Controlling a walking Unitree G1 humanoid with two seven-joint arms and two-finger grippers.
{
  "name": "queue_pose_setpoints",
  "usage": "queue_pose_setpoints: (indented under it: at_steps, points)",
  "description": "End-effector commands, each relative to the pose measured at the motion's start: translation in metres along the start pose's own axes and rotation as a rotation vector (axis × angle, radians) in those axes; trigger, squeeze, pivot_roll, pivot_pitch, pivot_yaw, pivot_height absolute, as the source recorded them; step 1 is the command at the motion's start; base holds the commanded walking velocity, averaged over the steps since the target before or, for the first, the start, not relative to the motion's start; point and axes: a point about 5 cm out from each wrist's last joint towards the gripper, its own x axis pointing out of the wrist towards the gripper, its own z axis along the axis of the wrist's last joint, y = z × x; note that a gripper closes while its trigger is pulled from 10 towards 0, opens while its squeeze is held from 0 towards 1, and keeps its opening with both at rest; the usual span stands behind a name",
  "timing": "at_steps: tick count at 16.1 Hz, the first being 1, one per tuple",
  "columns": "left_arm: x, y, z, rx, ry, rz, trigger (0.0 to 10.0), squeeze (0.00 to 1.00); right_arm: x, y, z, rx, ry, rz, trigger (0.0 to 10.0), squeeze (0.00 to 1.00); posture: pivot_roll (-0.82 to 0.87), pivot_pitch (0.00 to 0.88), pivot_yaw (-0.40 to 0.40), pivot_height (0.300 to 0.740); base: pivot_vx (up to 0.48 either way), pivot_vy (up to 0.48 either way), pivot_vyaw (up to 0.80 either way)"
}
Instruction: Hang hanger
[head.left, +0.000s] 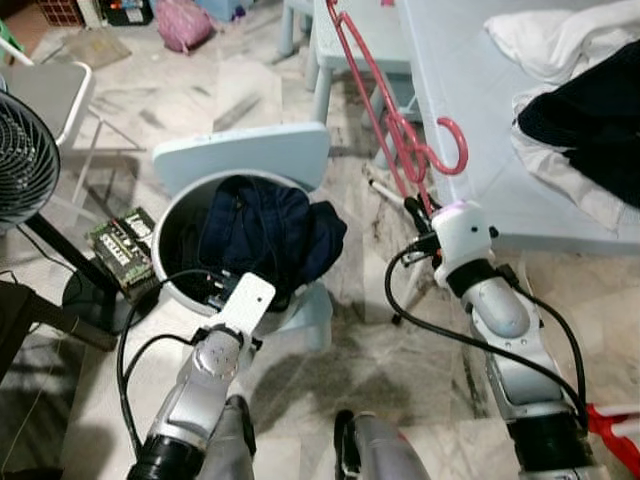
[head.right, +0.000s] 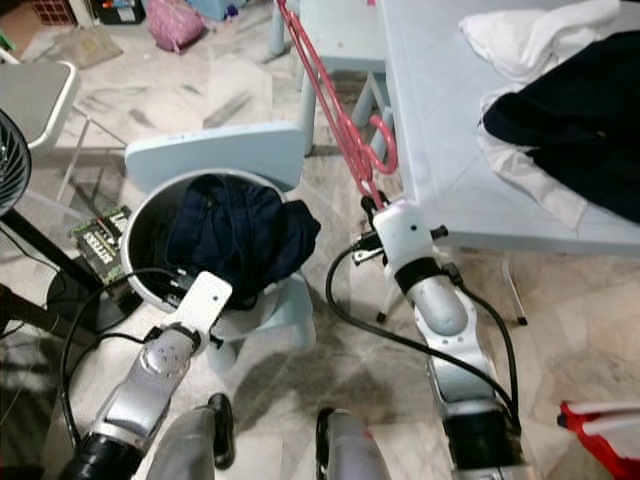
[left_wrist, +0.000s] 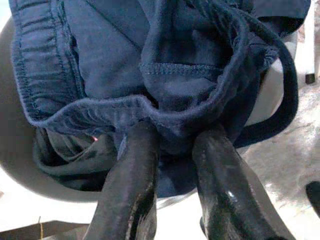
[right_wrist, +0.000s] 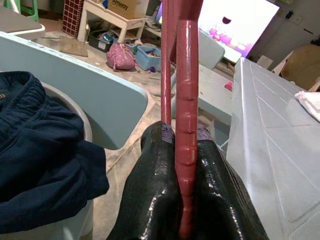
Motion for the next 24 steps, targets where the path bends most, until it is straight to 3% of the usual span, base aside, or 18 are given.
queue_pose_setpoints:
  at_steps: [1, 7, 10, 16, 19, 24]
  points:
    - [0.000, -0.003, -0.006, -0.010, 0.028, -0.005, 0.0, 0.00, -0.002, 0.000, 0.000, -0.008, -0.007, 0.004, 10.0, 0.00, -0.08, 0.194, -0.077, 0.740, 0.000, 0.000, 0.00]
    - [0.003, 0.002, -0.006, -0.030, 0.016, 0.026, 0.0, 0.00, -0.001, 0.001, -0.002, -0.008, -0.002, 0.008, 10.0, 0.00, -0.07, 0.177, -0.073, 0.740, 0.000, 0.000, 0.00]
    - [0.001, 0.014, 0.001, -0.004, -0.071, 0.101, 0.0, 0.00, 0.004, 0.002, -0.003, -0.007, -0.010, 0.000, 10.0, 0.00, -0.05, 0.152, -0.059, 0.740, 0.000, 0.000, 0.00]
    - [-0.014, 0.055, 0.032, 0.148, -0.355, 0.309, 0.0, 0.00, 0.011, 0.011, -0.018, 0.029, 0.000, -0.050, 10.0, 0.00, 0.01, 0.038, 0.003, 0.740, 0.000, 0.000, 0.00]
    - [-0.026, 0.062, 0.048, 0.201, -0.478, 0.328, 0.0, 0.00, 0.006, 0.014, -0.030, 0.042, 0.021, -0.080, 10.0, 0.00, 0.03, 0.000, 0.028, 0.740, 0.000, 0.000, 0.00]
    - [-0.042, 0.069, 0.055, 0.228, -0.523, 0.287, 0.0, 0.00, -0.012, 0.008, -0.056, 0.146, 0.105, -0.163, 10.0, 0.00, 0.03, 0.000, 0.048, 0.740, 0.000, 0.000, 0.00]
